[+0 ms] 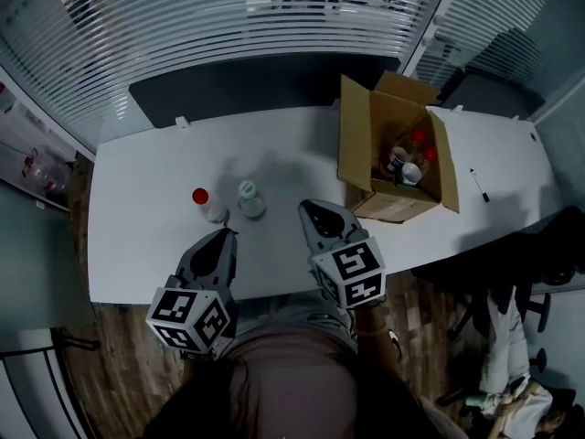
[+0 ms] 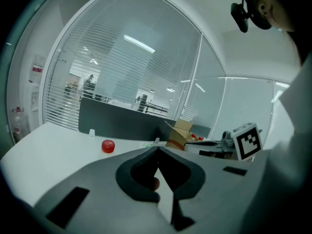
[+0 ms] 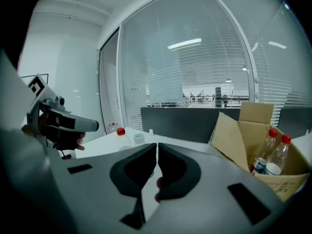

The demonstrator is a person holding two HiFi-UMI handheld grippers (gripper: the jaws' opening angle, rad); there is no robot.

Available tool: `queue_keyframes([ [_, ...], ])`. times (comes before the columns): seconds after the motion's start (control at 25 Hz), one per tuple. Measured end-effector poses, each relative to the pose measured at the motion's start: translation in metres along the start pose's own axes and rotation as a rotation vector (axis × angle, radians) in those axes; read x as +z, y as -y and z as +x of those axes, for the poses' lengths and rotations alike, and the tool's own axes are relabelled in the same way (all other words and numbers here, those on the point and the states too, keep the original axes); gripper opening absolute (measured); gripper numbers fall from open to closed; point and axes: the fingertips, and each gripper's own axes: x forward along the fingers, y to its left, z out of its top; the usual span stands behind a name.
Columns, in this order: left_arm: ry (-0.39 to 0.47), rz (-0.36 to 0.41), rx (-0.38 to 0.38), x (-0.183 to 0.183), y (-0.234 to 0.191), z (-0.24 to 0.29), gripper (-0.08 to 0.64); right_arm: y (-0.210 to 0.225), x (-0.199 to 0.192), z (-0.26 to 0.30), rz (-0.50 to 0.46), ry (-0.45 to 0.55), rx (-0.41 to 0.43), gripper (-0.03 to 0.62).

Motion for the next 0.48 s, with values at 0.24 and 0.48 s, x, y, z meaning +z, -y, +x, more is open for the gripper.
queue_keyframes([
  [0.24,0.005,-0.004,0.027,-0.003,0.011,0.006,0.008,0.008,0.005,-0.006,-0.015,0.013,0.026,0.032],
  [0.48,0.012,-0.012,0.036,-0.002,0.020,0.010,0.008,0.011,0.005,-0.012,-0.023,0.012,0.052,0.032],
])
